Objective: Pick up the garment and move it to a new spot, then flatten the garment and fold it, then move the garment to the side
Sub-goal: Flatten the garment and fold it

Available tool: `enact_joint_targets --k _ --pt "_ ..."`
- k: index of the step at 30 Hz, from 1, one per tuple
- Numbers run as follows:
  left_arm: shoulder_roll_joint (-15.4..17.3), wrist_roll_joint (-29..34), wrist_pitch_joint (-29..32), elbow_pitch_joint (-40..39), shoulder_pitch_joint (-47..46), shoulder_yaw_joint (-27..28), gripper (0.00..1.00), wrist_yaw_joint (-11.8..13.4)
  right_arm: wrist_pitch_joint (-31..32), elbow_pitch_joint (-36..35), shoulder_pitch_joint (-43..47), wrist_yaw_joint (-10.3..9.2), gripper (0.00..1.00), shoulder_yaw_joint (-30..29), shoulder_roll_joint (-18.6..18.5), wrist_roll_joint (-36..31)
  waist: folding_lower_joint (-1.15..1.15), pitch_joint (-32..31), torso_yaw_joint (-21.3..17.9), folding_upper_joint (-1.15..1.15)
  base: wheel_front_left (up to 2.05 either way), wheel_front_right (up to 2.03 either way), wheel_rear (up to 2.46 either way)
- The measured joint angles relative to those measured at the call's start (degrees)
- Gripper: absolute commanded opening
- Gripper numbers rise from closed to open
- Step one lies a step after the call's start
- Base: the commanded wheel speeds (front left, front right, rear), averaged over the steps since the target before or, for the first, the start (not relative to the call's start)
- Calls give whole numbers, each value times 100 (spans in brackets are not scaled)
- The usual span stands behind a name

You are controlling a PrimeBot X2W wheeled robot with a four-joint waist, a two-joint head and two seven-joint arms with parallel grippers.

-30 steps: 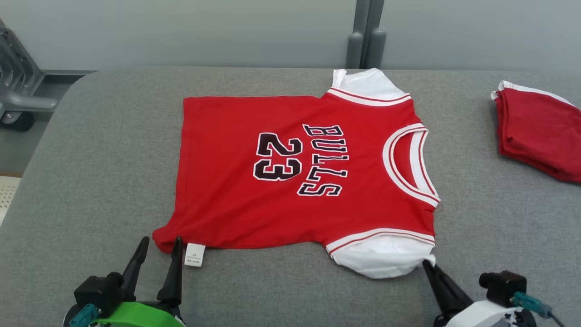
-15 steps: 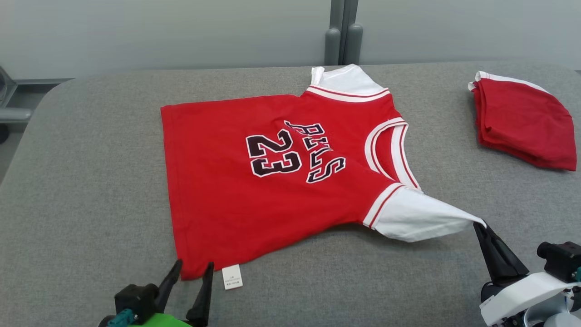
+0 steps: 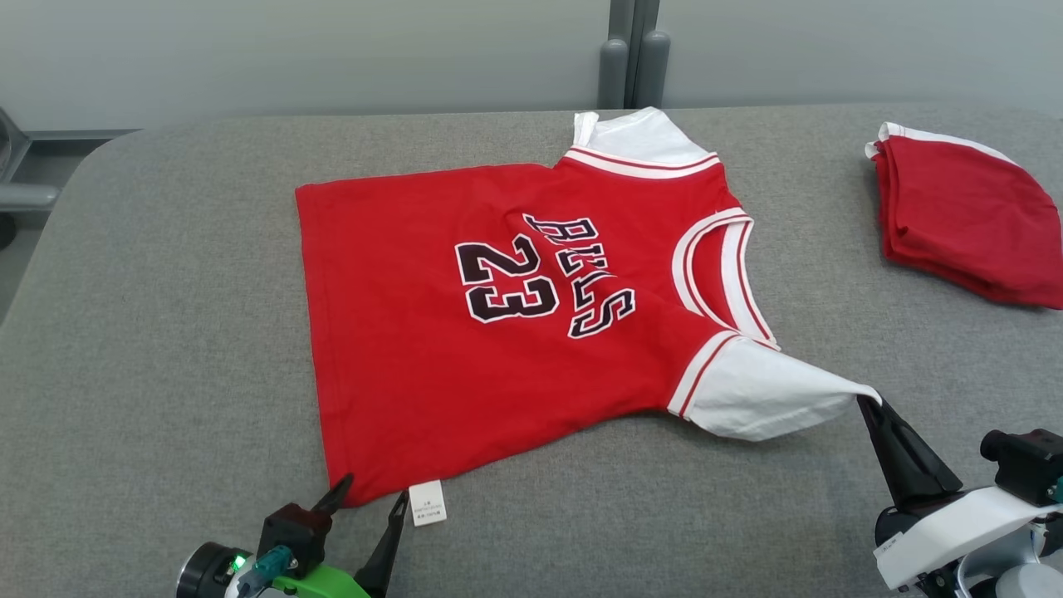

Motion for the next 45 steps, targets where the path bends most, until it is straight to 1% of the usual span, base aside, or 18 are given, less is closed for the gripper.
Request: enact_joint_targets --k 10,20,21,22,23,24,25,26,29,33,34,35,36,37,38,45 --pt "13 147 -31 625 -161 -105 100 0 102 -162 5 0 0 63 -25 47 0 30 -43 0 0 0 0" --pt "-12 160 -56 985 -492 -103 100 0 196 -276 26 -1 0 52 -47 57 0 99 -88 0 0 0 0" --pt "-12 162 -55 1040 -500 -102 91 0 201 -288 27 -1 0 49 -49 57 0 106 -89 0 0 0 0" --pt "-12 162 -56 1074 -503 -102 76 0 202 -301 27 -1 0 47 -53 57 0 114 -91 0 0 0 0" --pt "-12 166 -56 1110 -513 -103 64 0 203 -314 27 -1 0 45 -57 57 0 122 -92 0 0 0 0" --pt "-12 177 -56 1151 -526 -102 56 1 204 -328 27 -2 0 43 -65 58 0 130 -94 0 0 0 0" --pt "-12 186 -56 1202 -549 -102 51 1 205 -337 27 -2 0 38 -75 58 0 138 -95 0 0 0 0" --pt "-10 200 -56 1237 -570 -100 49 1 216 -343 27 -3 0 32 -81 58 0 146 -96 0 0 0 0" --pt "-5 207 -63 1324 -643 -81 58 8 221 -372 29 -4 0 20 -96 66 0 171 -101 0 0 0 0" --pt "0 267 -105 1434 -739 -86 53 9 254 -431 29 -5 0 19 -101 67 0 207 -112 0 0 0 0" --pt "0 296 -105 1462 -771 -89 50 9 254 -433 29 -5 0 18 -101 67 0 217 -116 0 0 0 0" --pt "0 309 -107 1495 -800 -89 44 9 255 -434 29 -7 0 18 -102 67 0 224 -119 0 0 0 0" --pt "0 309 -107 1546 -838 -87 31 9 255 -437 29 -7 0 18 -104 67 0 230 -123 0 0 0 0" --pt "3 309 -108 1580 -856 -79 6 9 255 -445 29 -7 0 16 -108 67 0 236 -126 0 0 0 0" --pt "4 307 -108 1601 -869 -66 0 10 255 -454 29 -8 0 14 -113 67 0 243 -129 0 0 0 0" --pt "55 142 -149 1591 -953 196 0 18 274 -634 25 -14 0 -30 -157 104 0 273 -143 0 0 0 0"
